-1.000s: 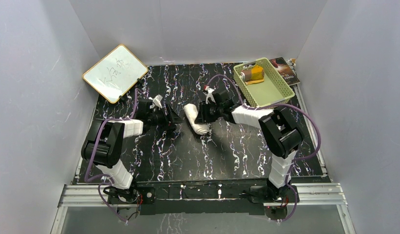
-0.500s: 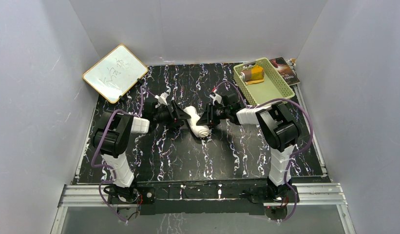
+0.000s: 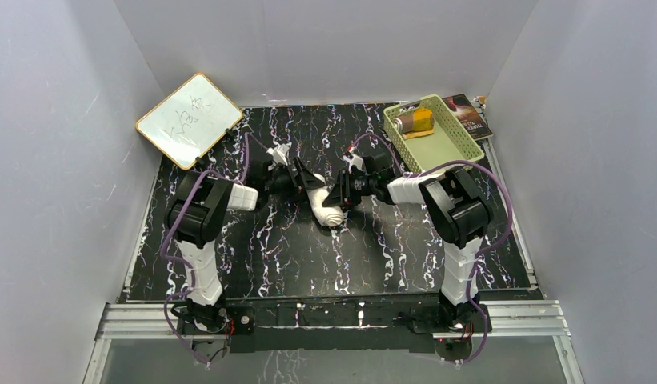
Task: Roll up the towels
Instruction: Roll the towel at the center of the board, then pick up the towel at the center of the board.
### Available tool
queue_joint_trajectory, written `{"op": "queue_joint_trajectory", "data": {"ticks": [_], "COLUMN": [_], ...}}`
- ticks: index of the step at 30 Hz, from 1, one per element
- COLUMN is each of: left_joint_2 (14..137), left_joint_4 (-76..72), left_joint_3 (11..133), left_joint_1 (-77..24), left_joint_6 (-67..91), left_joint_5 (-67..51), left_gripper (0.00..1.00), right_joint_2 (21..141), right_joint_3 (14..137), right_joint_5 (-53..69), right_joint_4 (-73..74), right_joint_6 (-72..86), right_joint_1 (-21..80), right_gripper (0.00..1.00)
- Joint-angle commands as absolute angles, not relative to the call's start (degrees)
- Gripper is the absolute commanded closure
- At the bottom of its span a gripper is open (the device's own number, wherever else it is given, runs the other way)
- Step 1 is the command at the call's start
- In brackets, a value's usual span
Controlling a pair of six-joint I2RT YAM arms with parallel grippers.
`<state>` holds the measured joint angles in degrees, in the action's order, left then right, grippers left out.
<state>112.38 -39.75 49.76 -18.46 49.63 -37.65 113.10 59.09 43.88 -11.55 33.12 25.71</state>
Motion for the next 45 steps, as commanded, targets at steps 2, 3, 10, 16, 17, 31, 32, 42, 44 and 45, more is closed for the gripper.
{"op": "queue_joint_trajectory", "data": {"ticks": [2,3,10,16,17,31,32,42,44,45], "left_joint_2": [115.0,115.4,114.7,111.3,110.7,99.9,99.6,101.5,102.1,102.2], "left_joint_4": [-36.8,-36.9,-38.9,-36.3,-36.3,-44.8,-46.8,-71.5,-73.0,-73.5], "left_joint_3": [51.9,52.2,52.6,53.7,53.6,51.3,51.2,52.5,52.9,53.1], "left_joint_1": [-21.2,-21.5,-21.9,-21.4,-21.2,-19.5,-19.3,-19.3,-19.2,-19.3], "left_joint_6": [47.2,47.2,45.4,38.3,37.4,31.8,33.3,52.7,54.0,54.3], "left_joint_5": [-35.0,-35.0,-37.0,-40.2,-40.9,-59.4,-60.9,-68.1,-68.0,-67.9], "left_gripper": [0.32,0.34,0.56,0.65,0.66,0.7,0.7,0.71,0.71,0.71], "right_joint_2": [113.4,113.3,112.0,104.8,102.9,95.7,96.0,96.4,96.8,96.9], "right_joint_3": [60.9,61.0,61.9,60.5,59.9,47.4,46.8,41.8,41.6,41.4], "right_joint_5": [42.5,42.3,41.0,39.1,38.2,53.2,54.9,61.3,62.4,62.8], "right_joint_4": [-8.2,-8.0,-5.6,-5.2,-5.7,-38.3,-41.4,-60.6,-62.5,-64.3], "right_joint_6": [29.5,29.2,26.7,21.6,20.8,25.9,26.4,33.4,35.1,36.4], "right_joint_1": [25.9,25.9,26.4,25.9,25.4,19.2,19.1,19.1,19.3,19.5], "right_gripper": [0.72,0.72,0.65,0.27,0.18,0.02,0.02,0.02,0.02,0.02]}}
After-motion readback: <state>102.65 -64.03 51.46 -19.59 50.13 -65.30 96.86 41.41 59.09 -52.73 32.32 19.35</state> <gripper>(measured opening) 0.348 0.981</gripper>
